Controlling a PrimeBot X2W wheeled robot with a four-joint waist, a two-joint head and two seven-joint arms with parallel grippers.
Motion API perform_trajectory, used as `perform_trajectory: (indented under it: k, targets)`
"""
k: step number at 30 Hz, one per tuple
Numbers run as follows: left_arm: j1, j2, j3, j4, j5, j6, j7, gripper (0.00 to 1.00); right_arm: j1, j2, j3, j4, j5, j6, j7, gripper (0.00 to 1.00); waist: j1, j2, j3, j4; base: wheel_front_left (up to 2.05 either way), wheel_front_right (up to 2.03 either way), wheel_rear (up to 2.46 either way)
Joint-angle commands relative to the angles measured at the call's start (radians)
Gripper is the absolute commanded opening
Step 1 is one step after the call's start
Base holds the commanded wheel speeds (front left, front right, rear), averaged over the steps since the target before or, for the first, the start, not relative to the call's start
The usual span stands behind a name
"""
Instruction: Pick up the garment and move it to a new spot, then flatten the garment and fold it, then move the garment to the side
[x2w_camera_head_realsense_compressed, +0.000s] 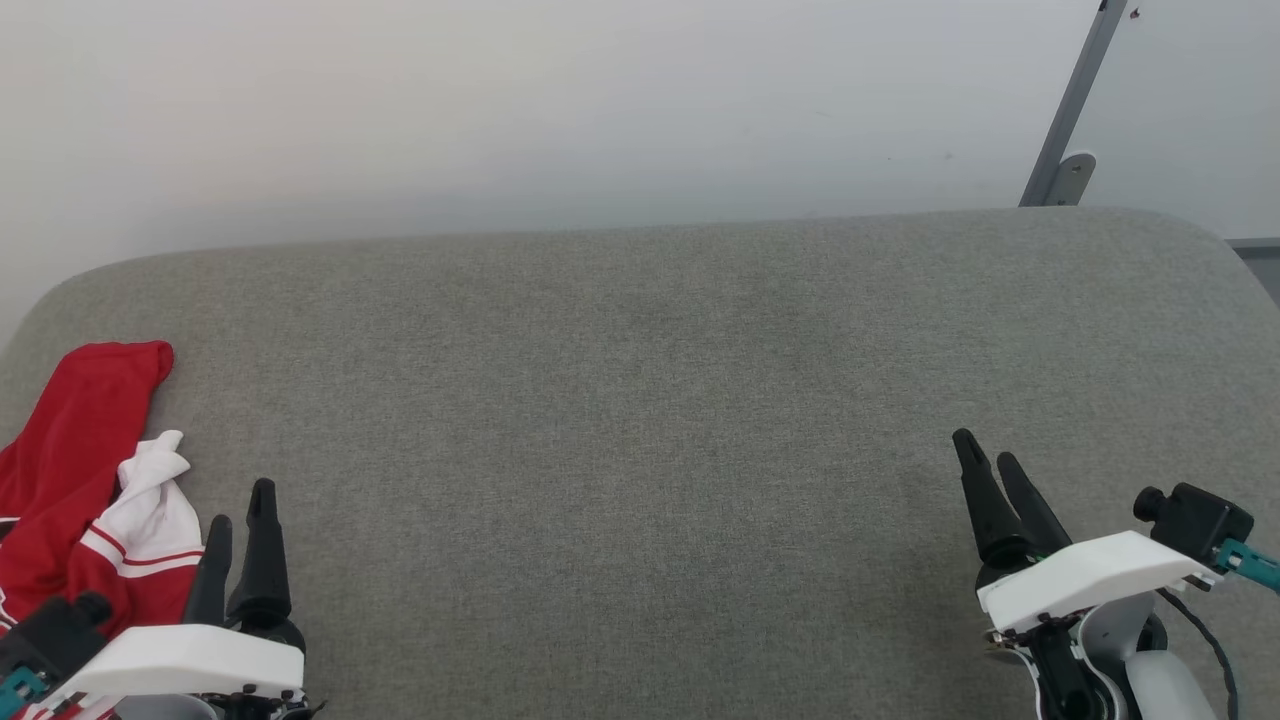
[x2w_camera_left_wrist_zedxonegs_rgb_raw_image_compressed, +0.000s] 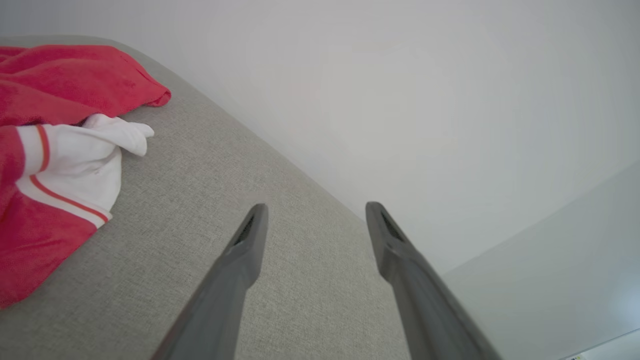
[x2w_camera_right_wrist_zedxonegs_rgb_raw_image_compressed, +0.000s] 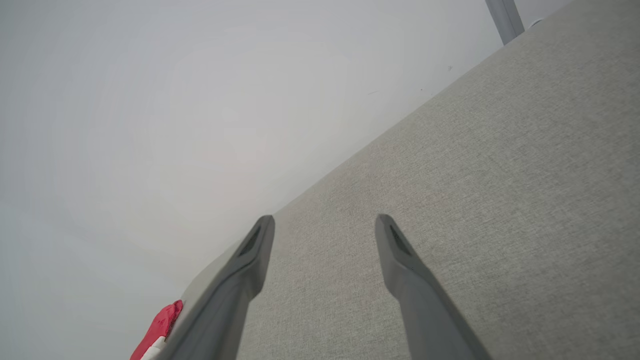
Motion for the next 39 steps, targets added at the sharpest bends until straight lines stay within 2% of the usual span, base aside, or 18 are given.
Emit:
perform_trajectory:
  k: [1, 14, 39]
  targets:
    - [-0.004, 0.011, 0.0, -0.016, 0.021, -0.006, -0.009, 1.0, -0.028, 0.001, 0.003, -0.015, -0.022, 0.002, -0.007, 1.0, 0.0, 0.0, 0.0, 0.0, 0.0, 0.0, 0.0]
    - [0.014, 0.022, -0.007, -0.037, 0.171, -0.011, -0.049, 1.0, -0.033, 0.003, 0.014, -0.023, -0.164, 0.002, -0.028, 1.0, 0.0, 0.0, -0.003, 0.001, 0.0, 0.0, 0.0]
    - [0.035, 0.039, -0.02, -0.065, 0.382, -0.03, -0.107, 1.0, -0.037, 0.005, 0.04, -0.039, -0.375, 0.002, -0.075, 1.0, 0.0, 0.0, -0.003, -0.002, 0.0, 0.0, 0.0]
